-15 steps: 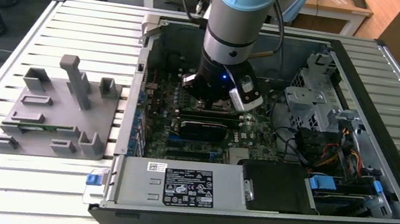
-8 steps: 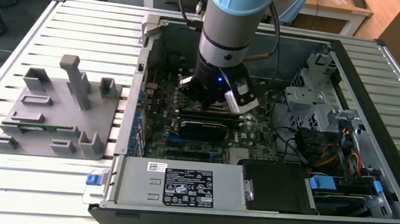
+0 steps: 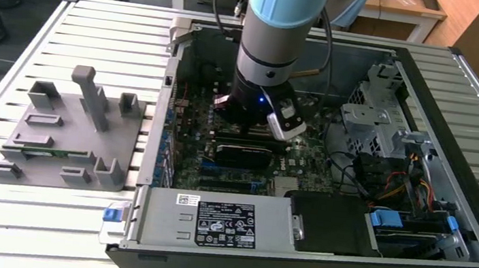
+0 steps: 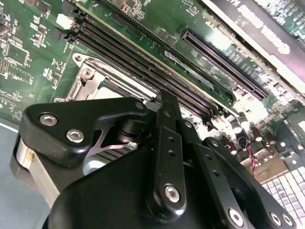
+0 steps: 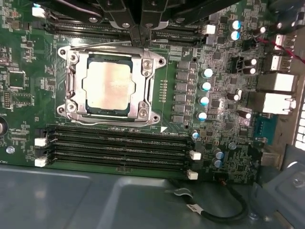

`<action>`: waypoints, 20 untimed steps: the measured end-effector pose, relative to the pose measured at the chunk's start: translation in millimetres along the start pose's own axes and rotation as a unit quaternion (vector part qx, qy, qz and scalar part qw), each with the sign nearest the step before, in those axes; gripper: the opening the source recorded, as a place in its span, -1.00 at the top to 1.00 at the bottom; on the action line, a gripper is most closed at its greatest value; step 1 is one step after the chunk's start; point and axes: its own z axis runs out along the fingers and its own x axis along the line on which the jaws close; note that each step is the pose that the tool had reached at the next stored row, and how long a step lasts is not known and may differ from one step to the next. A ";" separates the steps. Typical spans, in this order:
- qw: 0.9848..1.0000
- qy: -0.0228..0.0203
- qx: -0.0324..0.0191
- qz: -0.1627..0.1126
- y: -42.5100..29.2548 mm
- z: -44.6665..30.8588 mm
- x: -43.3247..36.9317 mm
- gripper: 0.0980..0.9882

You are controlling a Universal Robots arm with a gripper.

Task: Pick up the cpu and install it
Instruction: 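Install the second cpu locking lever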

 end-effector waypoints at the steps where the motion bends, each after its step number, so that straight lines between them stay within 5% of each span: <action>1: 1.000 0.000 -0.001 0.000 -0.2 1.4 0.0 0.98; 8: 1.000 -0.001 -0.011 0.000 -1.6 7.1 0.6 0.98; 14: 1.000 -0.001 -0.015 0.000 -5.4 8.0 1.2 0.98; 20: 1.000 -0.002 -0.027 -0.001 -10.9 7.7 3.6 0.98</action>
